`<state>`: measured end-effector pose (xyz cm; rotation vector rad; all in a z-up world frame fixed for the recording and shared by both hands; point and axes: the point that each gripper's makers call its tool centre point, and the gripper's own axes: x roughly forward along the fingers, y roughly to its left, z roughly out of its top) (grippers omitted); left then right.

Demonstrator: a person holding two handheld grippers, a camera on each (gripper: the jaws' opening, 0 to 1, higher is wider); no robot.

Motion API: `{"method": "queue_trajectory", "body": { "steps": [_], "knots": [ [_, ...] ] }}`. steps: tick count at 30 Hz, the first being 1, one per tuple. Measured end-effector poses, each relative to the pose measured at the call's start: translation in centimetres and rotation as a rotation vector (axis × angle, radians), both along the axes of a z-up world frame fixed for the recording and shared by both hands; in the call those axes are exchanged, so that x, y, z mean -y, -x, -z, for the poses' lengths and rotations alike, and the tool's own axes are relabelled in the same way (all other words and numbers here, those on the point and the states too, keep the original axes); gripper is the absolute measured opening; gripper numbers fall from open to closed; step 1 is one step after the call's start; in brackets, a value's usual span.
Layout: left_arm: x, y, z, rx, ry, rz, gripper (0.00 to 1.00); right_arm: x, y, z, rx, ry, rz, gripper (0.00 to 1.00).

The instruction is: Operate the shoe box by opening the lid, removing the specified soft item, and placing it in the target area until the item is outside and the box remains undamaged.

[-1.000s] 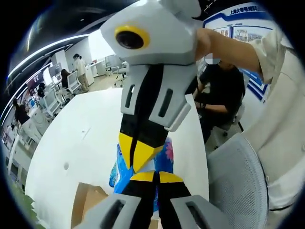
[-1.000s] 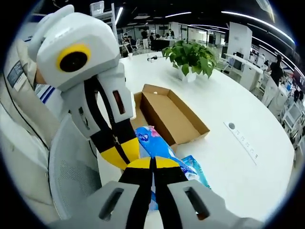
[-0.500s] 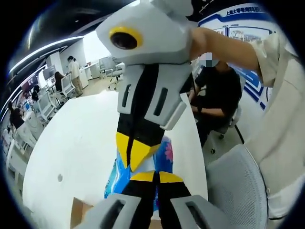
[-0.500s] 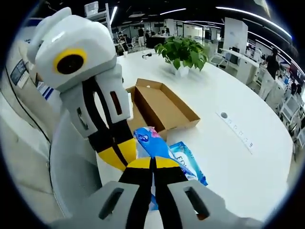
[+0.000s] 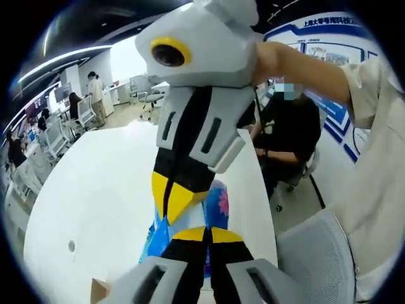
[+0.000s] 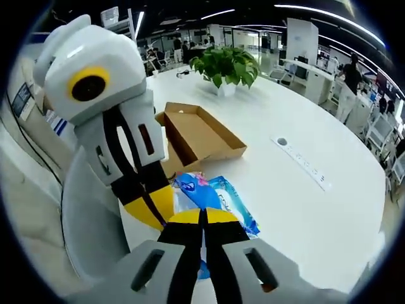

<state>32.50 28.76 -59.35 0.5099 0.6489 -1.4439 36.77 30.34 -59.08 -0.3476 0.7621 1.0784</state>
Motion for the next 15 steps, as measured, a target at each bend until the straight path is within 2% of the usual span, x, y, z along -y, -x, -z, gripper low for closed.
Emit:
{"method": "queue_trajectory", "body": {
  "steps": [7,15],
  "knots": [
    [2.2,-1.1,0.5,-0.024,0.009,-0.001,0.0,2.4,-1.2,0.5,-0.001,0.001,0.013,0.0],
    [4.4,-2.1,2.2,-0.051,-0.008,0.011,0.0,5.0,-2.5,2.0,-0.008,0.002,0.026,0.0]
  ]
}}
